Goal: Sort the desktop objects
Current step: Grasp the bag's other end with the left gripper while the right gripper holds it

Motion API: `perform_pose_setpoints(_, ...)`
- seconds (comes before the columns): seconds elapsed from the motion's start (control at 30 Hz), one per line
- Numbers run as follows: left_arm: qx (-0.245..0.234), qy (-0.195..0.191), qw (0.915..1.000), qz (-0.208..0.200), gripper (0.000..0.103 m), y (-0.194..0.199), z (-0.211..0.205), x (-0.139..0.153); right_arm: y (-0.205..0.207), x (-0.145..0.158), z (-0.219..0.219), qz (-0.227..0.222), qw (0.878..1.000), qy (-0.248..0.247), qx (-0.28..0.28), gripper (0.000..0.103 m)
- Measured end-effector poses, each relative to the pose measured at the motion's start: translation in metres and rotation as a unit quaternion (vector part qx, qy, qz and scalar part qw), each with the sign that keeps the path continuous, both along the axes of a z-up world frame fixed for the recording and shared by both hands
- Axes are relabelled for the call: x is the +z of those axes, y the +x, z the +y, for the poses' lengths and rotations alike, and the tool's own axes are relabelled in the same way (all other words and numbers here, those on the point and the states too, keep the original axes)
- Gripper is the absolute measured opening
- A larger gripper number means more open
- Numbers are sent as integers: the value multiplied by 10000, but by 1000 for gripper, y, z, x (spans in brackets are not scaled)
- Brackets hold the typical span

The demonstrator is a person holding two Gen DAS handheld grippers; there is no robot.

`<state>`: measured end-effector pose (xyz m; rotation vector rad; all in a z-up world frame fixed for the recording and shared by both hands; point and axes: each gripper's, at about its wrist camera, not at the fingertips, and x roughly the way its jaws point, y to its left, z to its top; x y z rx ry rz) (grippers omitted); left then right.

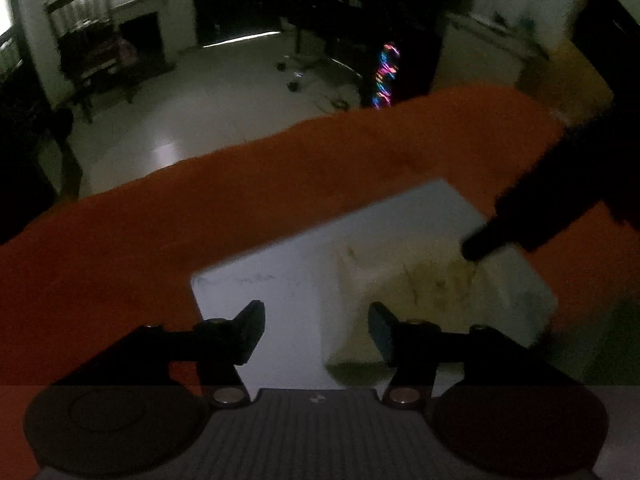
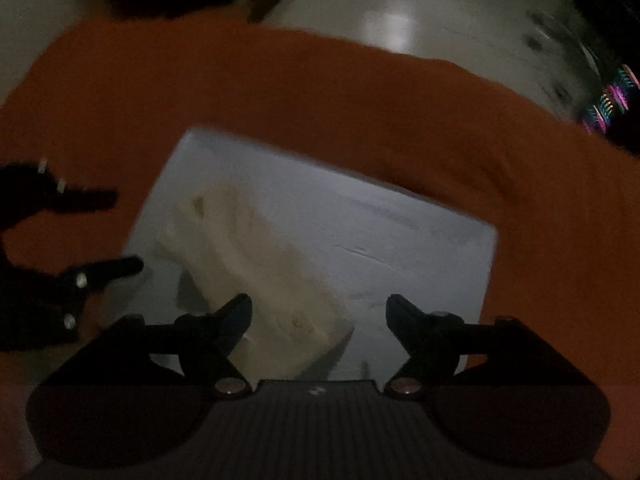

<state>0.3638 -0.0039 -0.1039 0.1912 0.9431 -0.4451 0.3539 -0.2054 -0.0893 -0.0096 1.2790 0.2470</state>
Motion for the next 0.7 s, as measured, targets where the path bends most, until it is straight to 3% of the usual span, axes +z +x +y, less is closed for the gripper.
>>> perform_pose_setpoints(0.13, 225, -191, 9995, 85, 54, 17, -10, -5, -19, 10, -26, 44, 9910, 758, -1106, 75)
perform_pose_setpoints(0.23, 346, -311, 9987, 188, 54, 28, -15, -10, -32, 11, -35, -87, 9830, 913, -1592, 73)
perform_pose_setpoints(0.53, 388, -521, 9970, 424, 55, 36, -23, -31, -27, -18, -36, 213, 9737, 942, -2065, 60)
perform_pose_setpoints(0.57, 374, -540, 9964, 543, 39, 35, -23, -36, -26, -22, -36, 237, 9745, 926, -2028, 42)
perform_pose_setpoints(0.6, 349, -567, 9956, 658, 18, 34, -22, -39, -27, -24, -35, 224, 9764, 879, -1960, 10)
perform_pose_setpoints(0.7, 300, -534, 9954, 731, 13, 26, -19, -39, -30, -23, -32, 111, 9830, 709, -1688, 6)
